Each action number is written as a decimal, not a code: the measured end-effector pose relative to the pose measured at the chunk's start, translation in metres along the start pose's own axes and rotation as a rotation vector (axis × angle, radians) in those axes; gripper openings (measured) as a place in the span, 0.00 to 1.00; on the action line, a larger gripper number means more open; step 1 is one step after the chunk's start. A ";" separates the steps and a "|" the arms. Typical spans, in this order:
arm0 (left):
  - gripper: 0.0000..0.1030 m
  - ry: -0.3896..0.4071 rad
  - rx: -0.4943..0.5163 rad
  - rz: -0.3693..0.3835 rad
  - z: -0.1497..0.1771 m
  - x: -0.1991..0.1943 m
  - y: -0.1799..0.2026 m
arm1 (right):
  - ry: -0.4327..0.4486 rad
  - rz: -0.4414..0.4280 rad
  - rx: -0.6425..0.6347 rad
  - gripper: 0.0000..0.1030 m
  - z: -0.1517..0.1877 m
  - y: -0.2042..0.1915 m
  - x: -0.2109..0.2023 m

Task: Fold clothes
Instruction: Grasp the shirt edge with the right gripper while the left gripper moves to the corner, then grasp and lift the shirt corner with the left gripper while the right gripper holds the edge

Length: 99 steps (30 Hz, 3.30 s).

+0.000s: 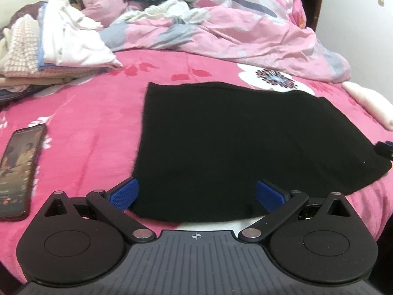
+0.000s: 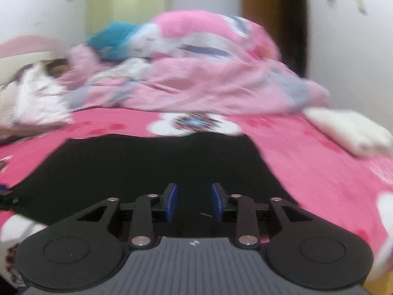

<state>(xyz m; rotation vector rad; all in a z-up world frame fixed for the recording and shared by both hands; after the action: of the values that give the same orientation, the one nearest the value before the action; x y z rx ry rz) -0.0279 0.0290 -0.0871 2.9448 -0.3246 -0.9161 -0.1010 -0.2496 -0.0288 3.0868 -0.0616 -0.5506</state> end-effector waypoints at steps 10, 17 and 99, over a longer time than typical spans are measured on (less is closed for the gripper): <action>1.00 -0.011 -0.044 -0.067 0.005 -0.013 -0.025 | 0.051 -0.236 -0.192 0.42 -0.006 -0.094 0.000; 0.97 -0.015 -0.109 -0.090 0.009 -0.021 -0.045 | 0.061 -0.354 -0.281 0.42 0.001 -0.137 -0.007; 0.73 -0.228 -0.921 0.430 -0.048 0.132 -0.112 | -0.044 -0.555 -0.004 0.02 -0.007 -0.187 0.036</action>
<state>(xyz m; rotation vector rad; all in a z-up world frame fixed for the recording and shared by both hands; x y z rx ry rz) 0.1263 0.1097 -0.1323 1.8530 -0.3848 -0.9779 -0.0574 -0.0642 -0.0368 3.0649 0.8110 -0.6169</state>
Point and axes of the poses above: each gripper's, at about its wrist camera, not at the fingertips, and x roughly the way its jaws point, y to its right, z to its underside, the point moved 4 cm from there along x, roughly the way its jaws point, and after that the axes turned 7 degrees about y, right-handed, at the moved point
